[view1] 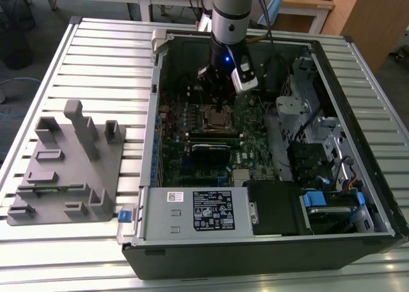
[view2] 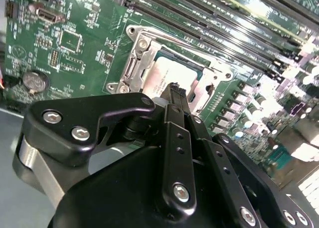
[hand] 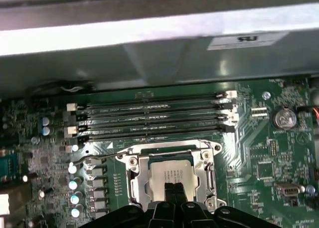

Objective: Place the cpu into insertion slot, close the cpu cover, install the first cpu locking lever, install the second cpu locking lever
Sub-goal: 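Close the cpu cover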

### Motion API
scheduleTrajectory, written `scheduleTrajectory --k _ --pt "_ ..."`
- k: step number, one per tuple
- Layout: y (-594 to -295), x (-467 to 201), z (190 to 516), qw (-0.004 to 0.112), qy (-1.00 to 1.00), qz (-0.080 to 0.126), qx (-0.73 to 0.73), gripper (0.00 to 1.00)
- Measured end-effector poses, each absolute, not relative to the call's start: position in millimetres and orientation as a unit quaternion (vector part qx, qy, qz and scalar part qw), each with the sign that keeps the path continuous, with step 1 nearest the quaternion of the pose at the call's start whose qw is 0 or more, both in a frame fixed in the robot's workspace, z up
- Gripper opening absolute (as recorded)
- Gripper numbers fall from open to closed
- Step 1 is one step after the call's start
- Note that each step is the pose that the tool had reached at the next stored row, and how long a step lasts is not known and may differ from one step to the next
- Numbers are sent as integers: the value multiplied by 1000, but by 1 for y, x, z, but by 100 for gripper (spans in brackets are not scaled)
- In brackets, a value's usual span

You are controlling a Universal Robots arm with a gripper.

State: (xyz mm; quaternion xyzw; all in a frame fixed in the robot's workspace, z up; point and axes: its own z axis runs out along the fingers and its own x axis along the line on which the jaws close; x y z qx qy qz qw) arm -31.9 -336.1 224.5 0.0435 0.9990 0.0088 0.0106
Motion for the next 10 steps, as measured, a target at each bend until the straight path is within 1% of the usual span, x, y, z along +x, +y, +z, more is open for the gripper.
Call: scheduleTrajectory --k 10 --pt "-336 -32 224 10 1000 9 20 11"
